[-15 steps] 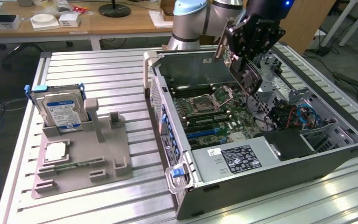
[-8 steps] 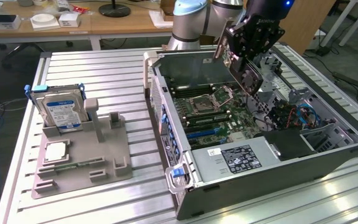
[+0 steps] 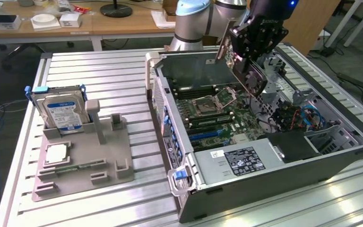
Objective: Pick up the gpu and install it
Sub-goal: 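Insert the gpu into the slot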
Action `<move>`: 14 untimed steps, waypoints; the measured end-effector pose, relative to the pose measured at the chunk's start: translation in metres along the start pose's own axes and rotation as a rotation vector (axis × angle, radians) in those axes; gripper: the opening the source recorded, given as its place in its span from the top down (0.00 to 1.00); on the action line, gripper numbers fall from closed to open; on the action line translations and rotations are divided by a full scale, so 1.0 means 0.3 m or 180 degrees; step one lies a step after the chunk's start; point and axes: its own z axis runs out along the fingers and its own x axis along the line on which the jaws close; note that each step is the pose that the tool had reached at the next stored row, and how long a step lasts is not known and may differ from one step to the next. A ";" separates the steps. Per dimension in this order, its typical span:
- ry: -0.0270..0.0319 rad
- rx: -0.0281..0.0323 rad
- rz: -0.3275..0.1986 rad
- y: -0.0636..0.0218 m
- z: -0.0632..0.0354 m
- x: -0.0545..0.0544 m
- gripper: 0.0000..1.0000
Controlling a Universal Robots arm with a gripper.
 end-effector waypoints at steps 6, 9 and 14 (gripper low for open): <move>0.0002 0.0002 -0.0059 0.000 0.000 0.000 0.74; 0.0002 0.0003 -0.0089 0.000 0.000 0.000 0.74; 0.0003 0.0005 -0.0145 0.000 0.000 0.000 0.74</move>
